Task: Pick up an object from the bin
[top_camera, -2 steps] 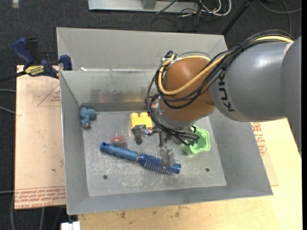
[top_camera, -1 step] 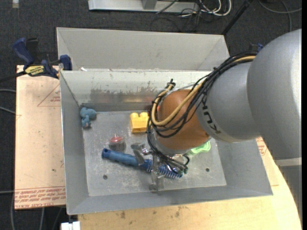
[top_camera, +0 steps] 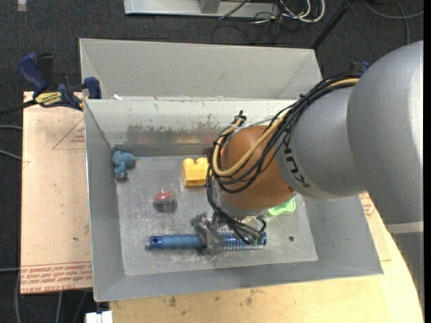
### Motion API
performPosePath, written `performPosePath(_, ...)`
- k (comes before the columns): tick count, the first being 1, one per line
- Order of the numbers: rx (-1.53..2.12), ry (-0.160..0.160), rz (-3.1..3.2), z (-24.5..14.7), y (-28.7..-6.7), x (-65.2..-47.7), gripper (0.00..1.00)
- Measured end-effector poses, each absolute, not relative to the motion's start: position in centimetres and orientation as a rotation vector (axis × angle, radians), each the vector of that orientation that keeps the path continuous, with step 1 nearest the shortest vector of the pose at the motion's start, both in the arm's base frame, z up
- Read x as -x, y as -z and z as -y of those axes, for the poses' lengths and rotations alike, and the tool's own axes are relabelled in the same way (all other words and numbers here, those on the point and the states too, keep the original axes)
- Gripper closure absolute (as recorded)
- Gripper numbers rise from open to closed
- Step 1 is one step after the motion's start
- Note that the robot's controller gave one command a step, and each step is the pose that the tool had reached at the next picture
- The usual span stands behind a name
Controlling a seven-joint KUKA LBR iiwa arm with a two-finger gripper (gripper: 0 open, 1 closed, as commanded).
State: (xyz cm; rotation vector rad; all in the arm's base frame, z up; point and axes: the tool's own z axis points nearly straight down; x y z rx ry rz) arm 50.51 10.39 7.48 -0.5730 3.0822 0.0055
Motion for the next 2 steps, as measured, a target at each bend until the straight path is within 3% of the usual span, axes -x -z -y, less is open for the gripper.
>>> performPosePath(1, 0.614, -0.003, -3.073, -11.62, -16.7, -48.98, 1.0)
performPosePath(2, 0.614, -0.002, -3.079, -11.55, -16.25, -48.88, 0.0)
